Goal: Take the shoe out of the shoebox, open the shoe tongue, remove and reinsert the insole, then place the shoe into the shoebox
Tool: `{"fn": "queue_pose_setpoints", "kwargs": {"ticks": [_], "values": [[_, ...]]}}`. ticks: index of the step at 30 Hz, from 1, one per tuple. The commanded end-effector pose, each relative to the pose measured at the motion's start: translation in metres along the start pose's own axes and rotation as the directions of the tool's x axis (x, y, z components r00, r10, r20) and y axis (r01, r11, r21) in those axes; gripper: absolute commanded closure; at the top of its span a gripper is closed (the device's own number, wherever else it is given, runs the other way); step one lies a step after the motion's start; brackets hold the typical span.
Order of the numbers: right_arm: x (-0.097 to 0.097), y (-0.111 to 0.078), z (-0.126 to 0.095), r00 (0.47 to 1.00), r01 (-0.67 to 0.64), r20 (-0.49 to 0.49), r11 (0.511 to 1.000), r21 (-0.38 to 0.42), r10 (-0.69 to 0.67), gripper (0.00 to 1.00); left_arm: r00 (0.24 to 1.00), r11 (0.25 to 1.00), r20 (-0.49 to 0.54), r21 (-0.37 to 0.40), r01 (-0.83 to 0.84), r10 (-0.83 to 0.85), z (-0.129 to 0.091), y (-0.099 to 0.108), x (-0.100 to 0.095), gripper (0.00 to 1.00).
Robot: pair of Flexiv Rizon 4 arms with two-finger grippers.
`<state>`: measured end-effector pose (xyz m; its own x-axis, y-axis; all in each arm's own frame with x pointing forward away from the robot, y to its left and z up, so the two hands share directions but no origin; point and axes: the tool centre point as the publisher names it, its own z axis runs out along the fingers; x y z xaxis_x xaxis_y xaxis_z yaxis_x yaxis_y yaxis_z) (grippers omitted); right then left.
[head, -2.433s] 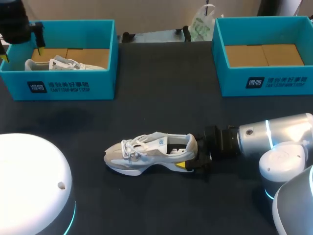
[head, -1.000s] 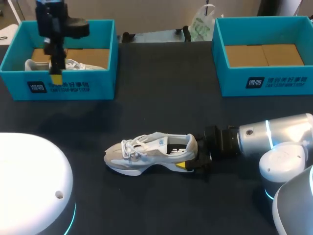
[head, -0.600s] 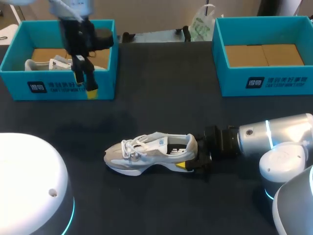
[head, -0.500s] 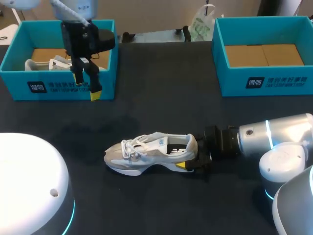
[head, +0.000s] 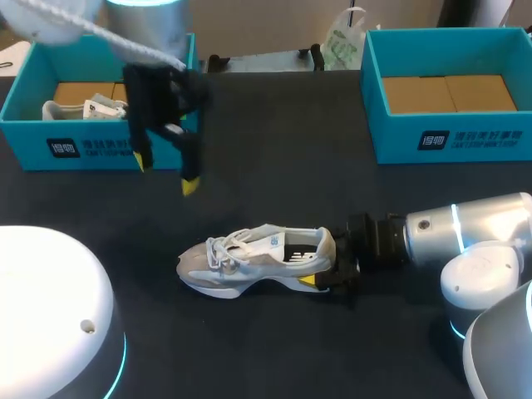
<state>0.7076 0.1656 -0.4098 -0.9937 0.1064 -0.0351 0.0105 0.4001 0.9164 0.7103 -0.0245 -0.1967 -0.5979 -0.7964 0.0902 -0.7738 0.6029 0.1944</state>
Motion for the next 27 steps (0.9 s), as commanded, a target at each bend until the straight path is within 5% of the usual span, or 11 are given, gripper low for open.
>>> {"fn": "queue_pose_setpoints", "kwargs": {"ticks": [1, 5, 20, 27], "values": [[0.000, 0.002, 0.000, 1.000, -0.001, -0.001, 1.000, 0.008, 0.001, 1.00, 0.996, 0.996, 0.010, -0.016, 0.084, -0.084, 0.014, -0.020, 0.032, 0.00], [0.000, 0.002, 0.000, 1.000, -0.001, -0.001, 1.000, 0.008, 0.001, 1.00, 0.974, 0.971, -0.053, -0.106, 0.216, -0.222, 0.019, -0.037, 0.055, 0.00], [0.000, 0.002, 0.000, 1.000, -0.001, -0.001, 1.000, 0.008, 0.001, 1.00, 0.959, 0.956, -0.077, -0.131, 0.261, -0.273, 0.020, -0.038, 0.056, 0.00], [0.000, 0.002, 0.000, 1.000, -0.001, -0.001, 1.000, 0.008, 0.001, 1.00, 0.888, 0.887, -0.046, -0.090, 0.453, -0.458, 0.051, -0.056, 0.085, 0.00]]}}
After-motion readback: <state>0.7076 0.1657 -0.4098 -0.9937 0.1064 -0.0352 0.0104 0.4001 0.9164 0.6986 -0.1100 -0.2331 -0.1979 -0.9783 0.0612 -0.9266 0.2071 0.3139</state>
